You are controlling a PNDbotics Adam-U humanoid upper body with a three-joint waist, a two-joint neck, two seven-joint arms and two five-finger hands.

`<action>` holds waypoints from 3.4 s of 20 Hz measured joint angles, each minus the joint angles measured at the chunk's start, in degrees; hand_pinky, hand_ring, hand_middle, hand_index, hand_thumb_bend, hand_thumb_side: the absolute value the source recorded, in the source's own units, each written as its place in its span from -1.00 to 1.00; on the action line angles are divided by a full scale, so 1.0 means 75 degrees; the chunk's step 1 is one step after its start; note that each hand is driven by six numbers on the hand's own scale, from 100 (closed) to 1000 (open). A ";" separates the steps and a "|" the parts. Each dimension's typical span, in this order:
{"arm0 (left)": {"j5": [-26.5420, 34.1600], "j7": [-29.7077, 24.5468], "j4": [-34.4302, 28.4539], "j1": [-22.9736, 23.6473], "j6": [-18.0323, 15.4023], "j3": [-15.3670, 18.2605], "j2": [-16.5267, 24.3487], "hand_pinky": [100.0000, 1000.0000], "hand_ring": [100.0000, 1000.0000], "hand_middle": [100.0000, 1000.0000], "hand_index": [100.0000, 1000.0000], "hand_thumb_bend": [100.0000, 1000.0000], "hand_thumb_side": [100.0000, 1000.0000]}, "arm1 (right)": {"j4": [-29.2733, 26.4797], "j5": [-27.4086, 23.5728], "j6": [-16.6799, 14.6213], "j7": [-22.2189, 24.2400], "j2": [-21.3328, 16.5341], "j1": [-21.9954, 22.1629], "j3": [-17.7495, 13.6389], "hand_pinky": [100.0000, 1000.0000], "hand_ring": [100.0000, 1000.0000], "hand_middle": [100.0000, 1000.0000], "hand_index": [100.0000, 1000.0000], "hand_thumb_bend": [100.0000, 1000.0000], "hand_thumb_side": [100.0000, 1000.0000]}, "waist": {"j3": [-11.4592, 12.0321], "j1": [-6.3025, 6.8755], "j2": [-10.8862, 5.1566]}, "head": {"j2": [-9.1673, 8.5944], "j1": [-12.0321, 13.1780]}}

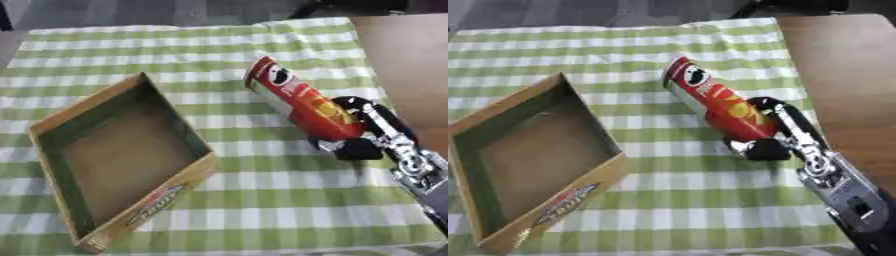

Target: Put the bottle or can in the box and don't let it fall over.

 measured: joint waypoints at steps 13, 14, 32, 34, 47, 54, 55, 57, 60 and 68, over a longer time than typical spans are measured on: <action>-0.0023 0.0000 0.0000 0.0001 0.0000 0.0001 0.0000 -0.01 0.04 0.15 0.37 -1.00 0.34 | -0.0759 0.0289 0.0489 0.0756 -0.0462 -0.0458 -0.0247 -1.00 -0.57 -0.84 -0.26 -1.00 -1.00 | -0.0013 0.0000 0.0000 | 0.0002 0.0003; -0.0029 0.0000 0.0000 0.0001 0.0000 0.0001 0.0000 -0.01 0.04 0.15 0.37 -1.00 0.34 | -0.0848 0.0289 0.0562 0.0820 -0.0502 -0.0504 -0.0264 -1.00 -0.57 -0.84 -0.26 -1.00 -1.00 | -0.0013 0.0000 0.0000 | 0.0002 0.0004; -0.0066 -0.0001 0.0000 0.0015 -0.0003 0.0003 0.0004 -0.01 0.04 0.15 0.36 -1.00 0.33 | -0.1512 -0.0336 0.1200 0.1475 -0.0699 -0.2044 -0.0064 -1.00 -0.58 -0.85 -0.26 -1.00 -1.00 | 0.0044 -0.0091 -0.0010 | 0.0009 0.0032; -0.0068 -0.0002 0.0000 0.0026 -0.0003 0.0003 0.0005 -0.01 0.04 0.15 0.36 -1.00 0.33 | -0.1513 -0.0338 0.1230 0.1615 -0.0587 -0.2319 0.0067 -1.00 -0.58 -0.85 -0.26 -1.00 -1.00 | 0.0064 -0.0116 -0.0010 | 0.0011 0.0032; -0.0132 -0.0005 0.0000 0.0060 -0.0008 0.0001 0.0010 -0.01 0.04 0.15 0.37 -1.00 0.33 | -0.1333 0.0313 0.1960 0.2589 0.0945 -0.4031 0.1068 -1.00 -0.56 -0.84 -0.25 -1.00 -1.00 | 0.0156 -0.0143 -0.0027 | 0.0069 -0.0043; -0.0138 -0.0004 -0.0002 0.0057 -0.0009 0.0001 0.0011 -0.01 0.04 0.16 0.37 -1.00 0.33 | -0.0505 0.0859 0.1875 0.2892 0.1953 -0.4665 0.1596 -1.00 -0.56 -0.83 -0.24 -1.00 -1.00 | 0.0250 -0.0143 -0.0048 | 0.0072 -0.0150; -0.0138 -0.0002 -0.0004 0.0057 -0.0009 0.0001 0.0011 -0.01 0.04 0.16 0.37 -1.00 0.33 | -0.0377 0.0945 0.1840 0.2928 0.2076 -0.4722 0.1661 -1.00 -0.56 -0.83 -0.25 -1.00 -1.00 | 0.0259 -0.0143 -0.0051 | 0.0072 -0.0164; -0.0141 0.0010 -0.0013 0.0054 -0.0008 0.0001 0.0011 -0.01 0.05 0.16 0.37 -1.00 0.33 | -0.0130 0.1144 0.1766 0.3000 0.2296 -0.4842 0.1796 -1.00 -0.56 -0.83 -0.25 -1.00 -1.00 | 0.0275 -0.0143 -0.0066 | 0.0072 -0.0205; -0.0168 0.0067 -0.0020 0.0027 -0.0011 0.0009 0.0011 -0.01 0.05 0.16 0.37 -1.00 0.33 | 0.0252 0.1472 0.1654 0.3108 0.2605 -0.5020 0.2017 -1.00 -0.56 -0.83 -0.25 -1.00 -1.00 | 0.0343 -0.0143 -0.0072 | 0.0072 -0.0265; -0.0199 0.0159 -0.0070 -0.0054 0.0012 0.0026 0.0011 -0.01 0.05 0.16 0.37 -1.00 0.33 | 0.1288 0.2079 0.1361 0.3182 0.3281 -0.5142 0.2486 -1.00 -0.50 -0.77 -0.19 -1.00 -1.00 | 0.0578 -0.0143 -0.0072 | 0.0061 -0.0444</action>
